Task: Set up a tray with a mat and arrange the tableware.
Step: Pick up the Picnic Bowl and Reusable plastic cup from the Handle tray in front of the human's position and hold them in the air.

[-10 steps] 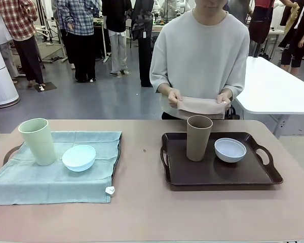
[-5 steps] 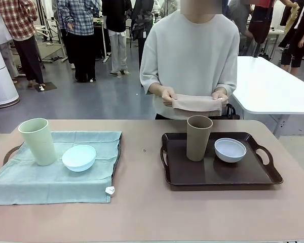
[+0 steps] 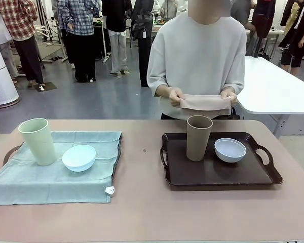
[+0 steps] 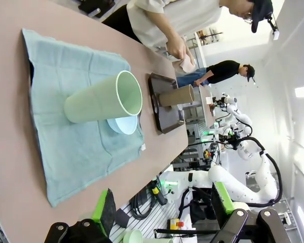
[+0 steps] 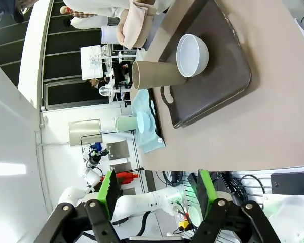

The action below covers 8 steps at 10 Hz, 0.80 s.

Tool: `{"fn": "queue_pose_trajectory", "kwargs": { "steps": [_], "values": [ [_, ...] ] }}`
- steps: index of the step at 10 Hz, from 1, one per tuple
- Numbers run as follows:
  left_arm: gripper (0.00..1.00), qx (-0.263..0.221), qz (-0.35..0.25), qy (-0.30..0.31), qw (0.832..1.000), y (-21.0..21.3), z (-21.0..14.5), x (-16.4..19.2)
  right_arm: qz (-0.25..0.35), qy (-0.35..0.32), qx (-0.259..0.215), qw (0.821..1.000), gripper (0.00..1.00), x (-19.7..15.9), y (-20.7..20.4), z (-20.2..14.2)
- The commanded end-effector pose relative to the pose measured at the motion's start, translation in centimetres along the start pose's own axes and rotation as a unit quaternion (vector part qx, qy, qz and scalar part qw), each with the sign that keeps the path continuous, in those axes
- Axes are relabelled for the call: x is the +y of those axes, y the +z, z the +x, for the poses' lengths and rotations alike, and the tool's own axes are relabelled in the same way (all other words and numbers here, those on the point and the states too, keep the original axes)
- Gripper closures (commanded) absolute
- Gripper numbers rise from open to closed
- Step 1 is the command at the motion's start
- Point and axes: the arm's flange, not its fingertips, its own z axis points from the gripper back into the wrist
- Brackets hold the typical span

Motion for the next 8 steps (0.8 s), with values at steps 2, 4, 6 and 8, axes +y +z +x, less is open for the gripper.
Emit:
{"fn": "queue_pose_trajectory", "kwargs": {
  "steps": [2,4,6,8],
  "values": [
    [0.00,-0.002,-0.006,-0.002,1.000,0.04,-0.20,-0.01,0.008,0.005,0.001,1.000,0.19,-0.03,0.03,0.04],
    [0.00,-0.002,-0.006,-0.002,1.000,0.04,-0.20,-0.01,0.008,0.005,0.001,1.000,0.19,-0.03,0.03,0.04],
    [0.00,-0.002,-0.006,-0.002,1.000,0.04,-0.20,-0.01,0.008,0.005,0.001,1.000,0.19,-0.03,0.03,0.04],
    [0.00,-0.002,-0.006,-0.002,1.000,0.04,-0.20,-0.01,0.008,0.005,0.001,1.000,0.19,-0.03,0.03,0.04]
  ]
}}
